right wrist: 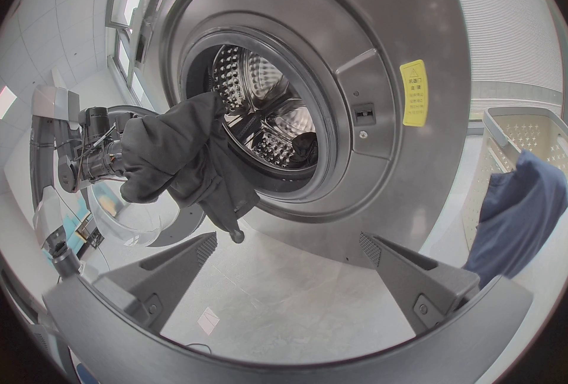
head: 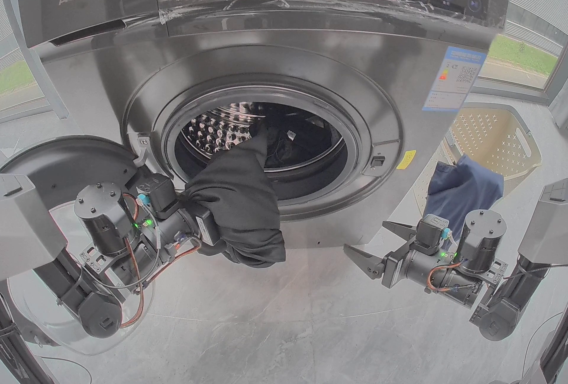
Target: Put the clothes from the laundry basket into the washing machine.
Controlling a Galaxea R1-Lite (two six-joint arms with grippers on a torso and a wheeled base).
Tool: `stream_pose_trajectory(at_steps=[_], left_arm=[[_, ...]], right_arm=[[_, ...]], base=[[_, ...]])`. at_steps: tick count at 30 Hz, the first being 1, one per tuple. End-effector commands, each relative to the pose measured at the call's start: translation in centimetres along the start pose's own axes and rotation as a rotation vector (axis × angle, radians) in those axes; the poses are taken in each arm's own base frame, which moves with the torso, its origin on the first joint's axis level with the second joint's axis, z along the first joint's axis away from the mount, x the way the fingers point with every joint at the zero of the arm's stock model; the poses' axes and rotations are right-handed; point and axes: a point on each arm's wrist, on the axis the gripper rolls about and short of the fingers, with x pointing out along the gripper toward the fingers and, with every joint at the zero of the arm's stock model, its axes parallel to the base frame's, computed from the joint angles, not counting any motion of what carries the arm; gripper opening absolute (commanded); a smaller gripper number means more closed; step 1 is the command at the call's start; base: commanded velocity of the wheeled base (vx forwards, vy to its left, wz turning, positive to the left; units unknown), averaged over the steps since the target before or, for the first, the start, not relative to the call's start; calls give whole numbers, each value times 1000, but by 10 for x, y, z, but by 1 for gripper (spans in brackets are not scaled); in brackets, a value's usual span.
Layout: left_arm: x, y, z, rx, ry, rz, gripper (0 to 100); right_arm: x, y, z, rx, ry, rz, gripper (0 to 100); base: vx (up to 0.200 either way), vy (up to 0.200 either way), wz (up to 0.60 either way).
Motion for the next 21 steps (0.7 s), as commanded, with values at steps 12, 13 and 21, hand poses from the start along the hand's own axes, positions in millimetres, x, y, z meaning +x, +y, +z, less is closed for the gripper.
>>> stream_pose_trajectory(at_steps=[12, 13, 21], left_arm=[[7, -33, -10, -9, 24, -93, 0], [26, -36, -14, -8, 3, -81, 0], [67, -32, -41, -32, -3, -70, 0]], right_arm=[[-12, 30, -16, -10, 85, 104, 100], [-12, 32, -17, -10, 87, 113, 100], [-13, 34, -15, -12, 80, 122, 100]], base=[[0, 0, 0], [0, 0, 0], [0, 0, 0]])
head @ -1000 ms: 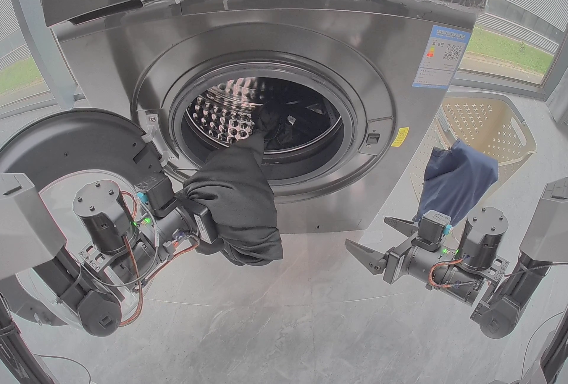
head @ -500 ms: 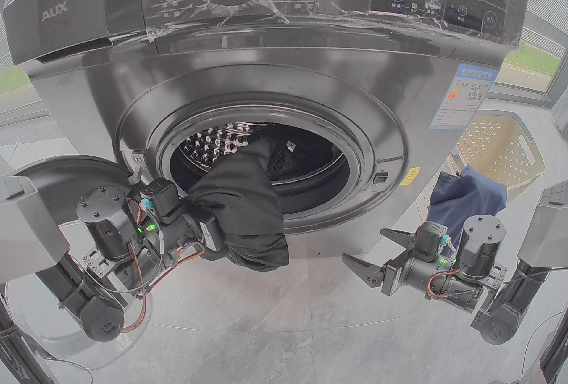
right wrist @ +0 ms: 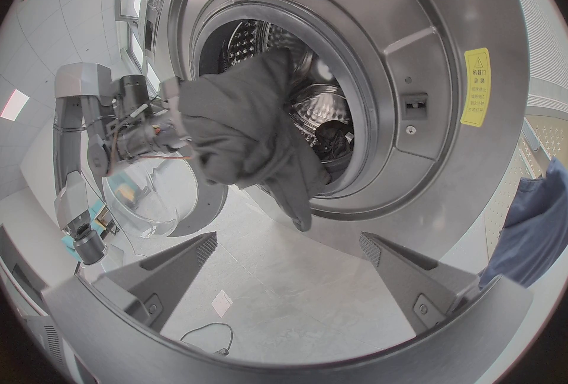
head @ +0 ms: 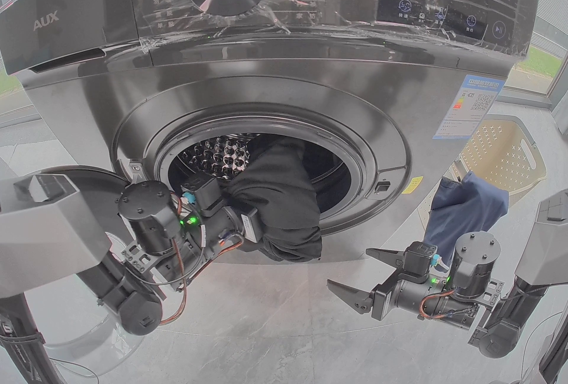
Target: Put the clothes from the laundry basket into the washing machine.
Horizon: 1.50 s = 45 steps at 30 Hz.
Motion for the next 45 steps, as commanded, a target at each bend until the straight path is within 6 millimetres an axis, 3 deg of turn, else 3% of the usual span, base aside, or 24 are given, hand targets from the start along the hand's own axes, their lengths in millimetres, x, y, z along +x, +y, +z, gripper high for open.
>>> stream_pose_trajectory(at_steps=[1, 8, 14, 18, 21, 24, 30, 36, 37, 45], left_arm=[[34, 5, -30, -18, 14, 8, 0], [80, 34, -40, -15, -25, 72, 0], [98, 38, -36, -19, -17, 78, 0], [123, 48, -43, -18, -11, 96, 0], [131, 53, -40, -17, -28, 112, 0], [153, 67, -28, -16, -66, 168, 0], [169, 80, -18, -45, -90, 227, 0], [169, 83, -18, -53, -83, 239, 0], [169, 83, -19, -54, -78, 240, 100], [149, 68, -20, -92, 73, 245, 100]], right_arm=[[0, 4, 1, -3, -5, 15, 100], [-1, 8, 0, -6, 0, 31, 100], [0, 8, 1, -5, -3, 31, 100], [0, 9, 0, -5, 0, 32, 100], [0, 9, 0, -5, -1, 32, 100], [1, 9, 0, -5, 0, 32, 100], [2, 9, 0, -5, -1, 32, 100], [2, 9, 0, -5, -1, 32, 100], [2, 9, 0, -5, 0, 32, 100], [2, 9, -1, -5, 2, 32, 100]], base=[[0, 0, 0], [0, 0, 0], [0, 0, 0], [0, 0, 0], [0, 0, 0], [0, 0, 0], [0, 0, 0], [0, 0, 0], [0, 0, 0], [0, 0, 0]])
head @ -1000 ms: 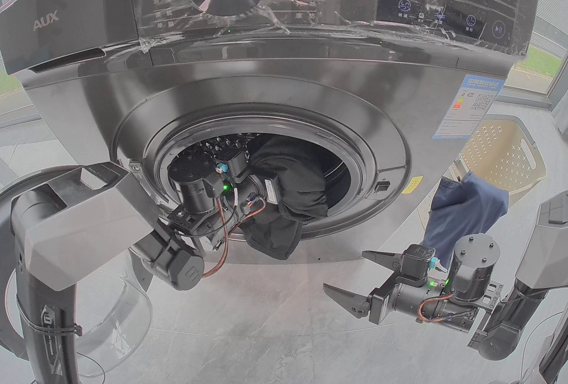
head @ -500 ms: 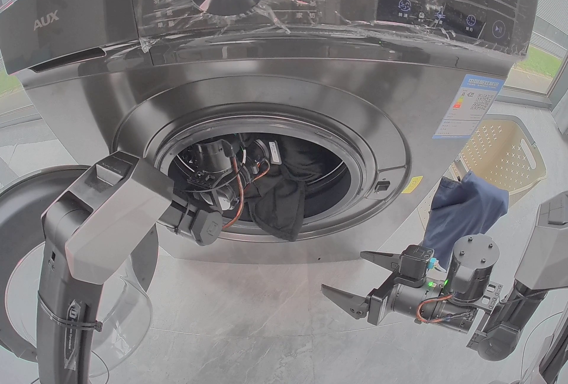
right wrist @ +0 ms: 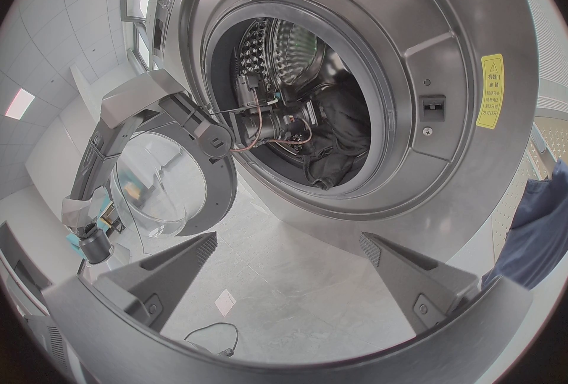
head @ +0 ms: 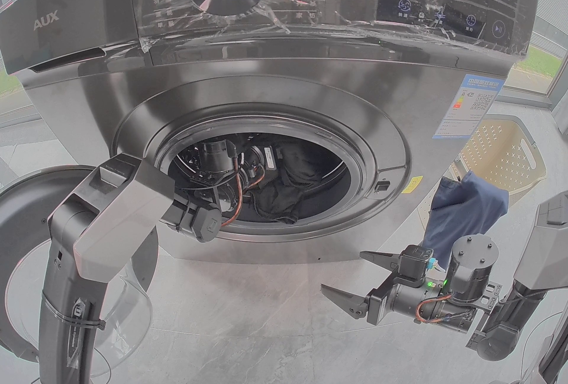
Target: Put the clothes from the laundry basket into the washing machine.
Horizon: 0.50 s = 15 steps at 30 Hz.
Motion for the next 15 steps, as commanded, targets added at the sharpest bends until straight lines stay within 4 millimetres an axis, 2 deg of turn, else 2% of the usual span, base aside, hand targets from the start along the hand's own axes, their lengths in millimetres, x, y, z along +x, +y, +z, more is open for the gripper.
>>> stream_pose_trajectory(at_steps=[1, 9, 15], left_arm=[[-17, -8, 5, -13, 93, -5, 100], [-33, -9, -25, 8, 294, -13, 100], [-33, -10, -41, 24, 336, -19, 100]], right_arm=[[0, 0, -1, 1, 4, 0, 100], [0, 0, -1, 0, 4, 2, 100], [0, 0, -1, 0, 4, 2, 100]], base=[[0, 0, 0], [0, 0, 0], [0, 0, 0]])
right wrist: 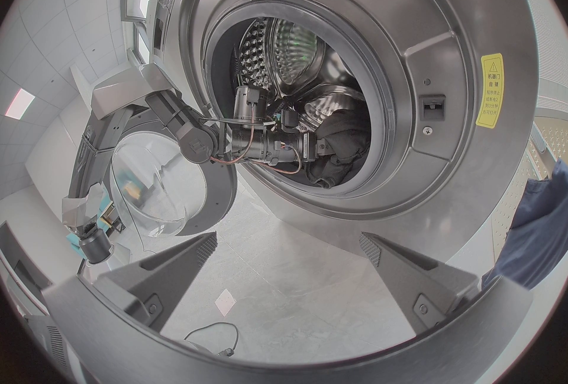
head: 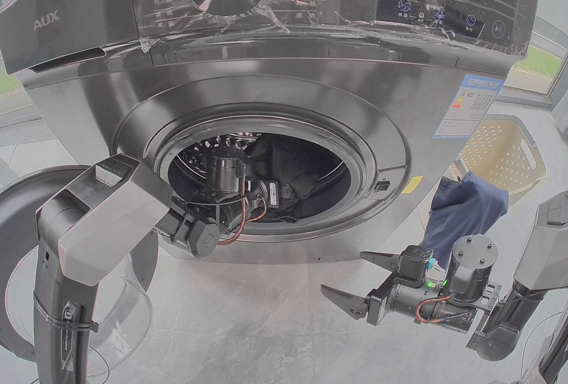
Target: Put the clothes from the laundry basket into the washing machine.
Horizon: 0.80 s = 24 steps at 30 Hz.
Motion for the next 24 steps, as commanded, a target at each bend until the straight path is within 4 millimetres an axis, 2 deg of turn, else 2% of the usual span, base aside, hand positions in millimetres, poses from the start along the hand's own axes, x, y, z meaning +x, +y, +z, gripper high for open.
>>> stream_pose_trajectory(at_steps=[1, 4, 8, 11, 17, 21, 24], left_arm=[[3, 0, -8, 8, 21, 1, 0], [7, 1, -11, 8, 24, 1, 0], [13, 0, -3, 1, -11, -4, 0], [18, -1, 8, -9, -56, -1, 0], [41, 6, 45, -86, -258, 74, 0], [50, 12, 58, -102, -348, 90, 0], [53, 11, 61, -106, -378, 86, 0]], right_arm=[[0, 0, -1, 0, 2, 1, 100], [0, 0, -1, 0, 4, 1, 100], [1, 0, -1, 0, 2, 1, 100], [1, 0, -1, 0, 2, 1, 100], [1, 0, 0, 1, -1, 1, 100], [1, 1, -1, 0, 2, 3, 100], [1, 1, -1, 0, 3, 4, 100]], base=[[0, 0, 0], [0, 0, 0], [0, 0, 0], [0, 0, 0], [0, 0, 0], [0, 0, 0], [0, 0, 0]])
